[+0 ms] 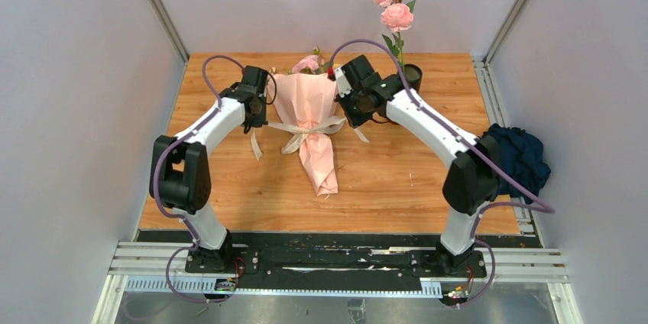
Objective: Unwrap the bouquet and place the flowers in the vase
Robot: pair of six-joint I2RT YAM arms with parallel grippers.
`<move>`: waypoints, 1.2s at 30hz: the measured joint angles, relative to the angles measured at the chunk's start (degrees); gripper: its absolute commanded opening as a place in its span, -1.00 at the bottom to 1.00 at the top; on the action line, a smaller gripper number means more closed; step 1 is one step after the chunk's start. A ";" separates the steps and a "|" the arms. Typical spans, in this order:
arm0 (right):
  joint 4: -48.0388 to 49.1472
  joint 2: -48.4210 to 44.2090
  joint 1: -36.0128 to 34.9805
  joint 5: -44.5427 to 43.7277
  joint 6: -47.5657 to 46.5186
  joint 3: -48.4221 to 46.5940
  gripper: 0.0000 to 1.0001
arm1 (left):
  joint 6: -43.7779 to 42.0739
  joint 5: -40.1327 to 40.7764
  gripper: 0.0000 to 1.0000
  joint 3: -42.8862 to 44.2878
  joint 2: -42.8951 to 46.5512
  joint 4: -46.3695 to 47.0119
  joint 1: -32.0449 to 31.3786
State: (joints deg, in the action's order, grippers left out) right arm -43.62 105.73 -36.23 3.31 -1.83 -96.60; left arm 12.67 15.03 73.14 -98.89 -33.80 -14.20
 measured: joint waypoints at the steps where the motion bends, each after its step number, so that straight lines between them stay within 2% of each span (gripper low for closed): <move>1: 0.02 -2.16 0.00 -0.42 -0.02 0.04 -1.00 | 0.22 0.42 -1.00 0.39 0.90 -0.52 0.22; 10: -1.31 -10.82 0.13 -4.48 -0.04 0.20 -1.00 | 2.86 3.82 -1.00 2.54 3.17 -4.66 3.15; 14: -1.88 -14.01 1.92 -4.90 0.66 0.83 -1.00 | 4.72 5.84 -1.00 4.04 3.87 -7.96 8.22; 18: -2.08 -18.47 7.04 -4.94 1.84 1.11 -1.00 | 6.16 8.39 -1.00 6.34 5.60 -10.45 14.49; 24: -2.47 -24.28 11.87 -6.43 1.92 0.94 -1.00 | 6.36 10.14 -1.00 7.45 10.73 -12.17 19.69; 32: -3.91 -26.53 13.00 -8.11 1.77 0.66 -1.00 | 6.21 10.01 -1.00 7.72 12.92 -12.87 25.24; 36: -4.63 -26.82 13.09 -9.29 1.09 -0.31 -1.00 | 6.43 9.57 -1.00 8.39 13.03 -13.18 30.27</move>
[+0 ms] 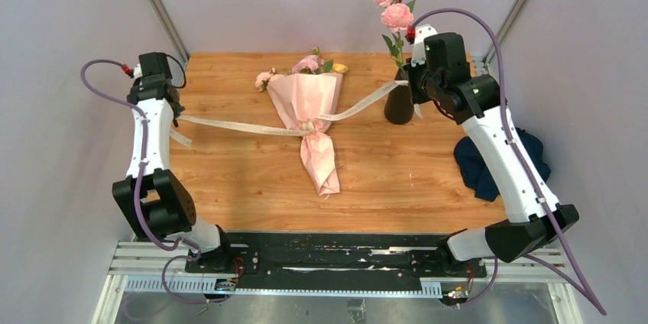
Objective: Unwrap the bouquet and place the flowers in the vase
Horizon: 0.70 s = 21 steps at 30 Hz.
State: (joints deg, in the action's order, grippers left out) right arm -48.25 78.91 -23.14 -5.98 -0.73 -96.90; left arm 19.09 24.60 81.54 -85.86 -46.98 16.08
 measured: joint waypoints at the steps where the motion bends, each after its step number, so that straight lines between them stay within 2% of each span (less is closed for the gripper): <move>1: -0.04 0.00 0.02 -0.24 -0.24 -0.24 -1.00 | 0.11 0.00 -1.00 0.11 0.04 -0.04 0.55; 7: -1.14 -0.02 1.20 -3.32 -2.34 -3.41 -1.00 | 1.38 -1.11 -1.00 0.20 0.63 -0.42 3.21; 8: -1.18 -0.02 1.79 -3.30 -2.56 -3.82 -0.89 | 1.55 -2.10 -1.00 0.20 0.85 -0.35 3.50; 10: -1.40 -0.02 2.91 -2.49 -3.26 -4.46 -0.40 | 2.16 -6.64 -0.59 -0.39 2.19 1.03 4.37; 11: -1.51 0.02 3.06 -1.75 -3.19 -4.50 -0.12 | 2.38 -8.46 -0.31 -0.98 2.89 1.95 4.46; 12: -1.70 0.09 3.10 -0.90 -3.06 -4.48 0.20 | 2.32 -10.49 0.15 -1.81 3.61 3.10 4.48; 13: -1.86 0.22 3.13 0.59 -3.26 -4.33 0.45 | 2.71 -13.11 0.32 -3.04 4.57 4.50 4.46; 14: -1.62 0.26 3.06 2.08 -3.13 -3.72 0.58 | 3.34 -16.06 0.58 -4.39 5.53 5.79 3.96; 15: -1.27 0.26 2.67 3.61 -2.80 -2.75 0.61 | 3.13 -17.73 0.65 -5.16 6.01 6.58 3.02; 17: -0.59 0.48 1.40 4.76 -1.92 -0.52 0.64 | 2.29 -19.21 0.68 -5.51 6.23 7.32 -0.11; 21: 1.40 3.26 -3.30 5.97 -1.31 2.84 0.68 | 1.97 -20.94 0.68 -5.46 5.11 9.97 -10.88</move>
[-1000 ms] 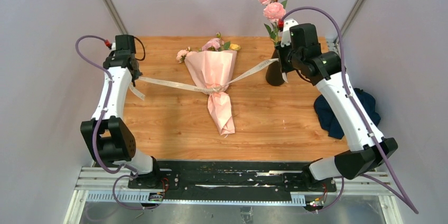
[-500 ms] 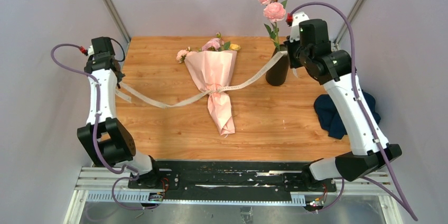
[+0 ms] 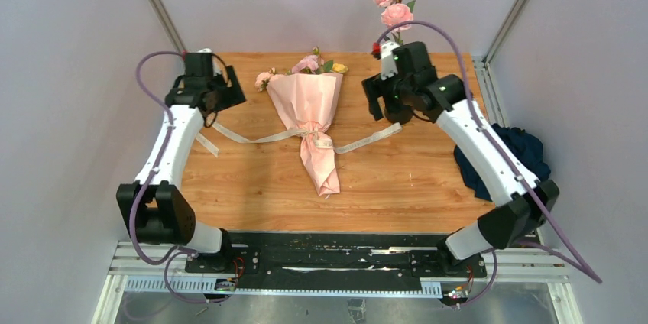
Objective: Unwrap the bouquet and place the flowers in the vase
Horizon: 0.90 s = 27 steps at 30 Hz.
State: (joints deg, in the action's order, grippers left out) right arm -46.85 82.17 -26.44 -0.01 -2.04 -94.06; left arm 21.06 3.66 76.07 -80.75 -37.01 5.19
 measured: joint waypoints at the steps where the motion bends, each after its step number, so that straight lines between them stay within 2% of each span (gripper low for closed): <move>1: 0.96 1.46 -1.64 0.24 0.13 0.61 0.69 | 0.22 -0.13 0.68 0.00 -0.85 0.85 -3.67; 2: 1.68 2.69 -2.67 0.61 0.20 1.01 0.70 | 0.44 -0.07 0.69 0.04 -1.55 1.33 -6.16; 3: 2.67 4.22 -3.91 1.07 0.37 1.42 0.71 | 0.63 0.13 0.78 0.15 -2.56 1.75 -8.72; 4: 3.72 5.84 -4.94 1.84 0.52 1.79 0.71 | 0.68 0.39 0.97 0.39 -3.50 1.92 -10.71; 8: 8.09 12.52 -6.99 5.01 1.42 2.89 0.71 | 1.09 1.53 1.00 3.87 -9.64 2.73 -17.51; 12: 12.22 21.11 -7.45 6.88 2.32 2.82 0.57 | 1.88 -0.28 1.00 9.18 -17.03 3.39 -18.51; 14: 13.14 25.35 -7.65 7.19 2.47 2.54 0.31 | 2.36 -1.53 1.00 12.61 -21.42 3.50 -18.49; 16: 13.55 29.62 -8.11 7.34 2.49 1.95 -0.04 | 2.86 -2.21 1.00 15.41 -25.70 3.93 -18.47; 18: 13.97 32.68 -8.83 7.58 2.62 1.55 -0.20 | 3.08 -2.67 1.00 17.46 -29.64 3.87 -18.58; 23: 14.36 36.24 -11.37 8.35 3.13 -0.02 -0.29 | 2.51 -2.84 1.00 21.49 -36.98 2.60 -18.95; 27: 14.51 37.16 -13.57 9.33 3.48 -1.88 -0.30 | 1.40 -2.16 1.00 22.08 -38.73 1.73 -18.95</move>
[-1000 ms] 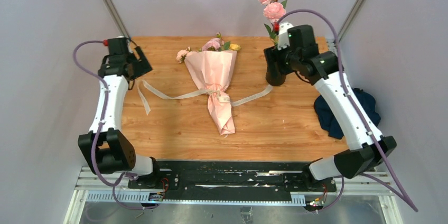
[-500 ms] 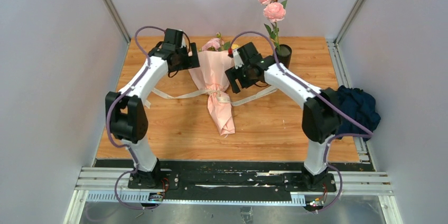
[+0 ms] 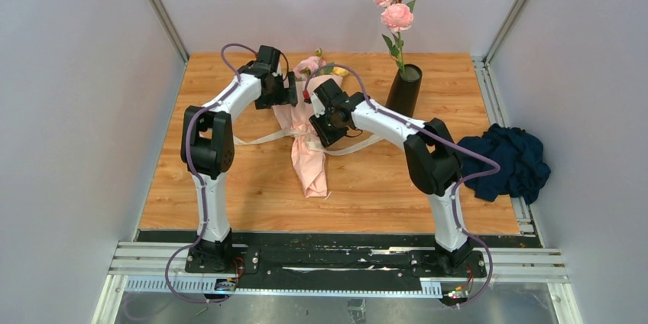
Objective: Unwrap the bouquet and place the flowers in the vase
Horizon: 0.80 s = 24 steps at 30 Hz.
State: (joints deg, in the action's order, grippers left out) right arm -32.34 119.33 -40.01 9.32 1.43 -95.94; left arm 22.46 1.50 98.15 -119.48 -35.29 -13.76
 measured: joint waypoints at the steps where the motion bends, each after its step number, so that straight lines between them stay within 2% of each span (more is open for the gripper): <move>1: 0.07 0.13 -0.44 0.33 0.17 -0.35 -0.30 | -0.26 0.20 1.00 0.00 -0.04 -0.33 0.00; 13: -0.74 -0.57 -3.39 0.98 1.90 -2.84 -0.28 | -2.38 1.03 1.00 0.20 0.04 -1.49 0.02; 20: -1.36 0.22 -3.39 0.76 0.52 -11.47 -0.23 | -2.36 0.42 1.00 -0.90 1.29 -1.77 0.02; 24: -1.20 2.82 -3.39 1.31 0.11 -16.48 -0.12 | -2.36 0.42 1.00 -2.67 2.29 -1.97 0.02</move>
State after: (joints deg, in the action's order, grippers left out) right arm -33.54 122.15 -43.40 10.63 1.54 -112.42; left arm 20.10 1.91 95.48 -117.19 -37.26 -13.74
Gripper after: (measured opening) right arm 0.394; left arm 0.996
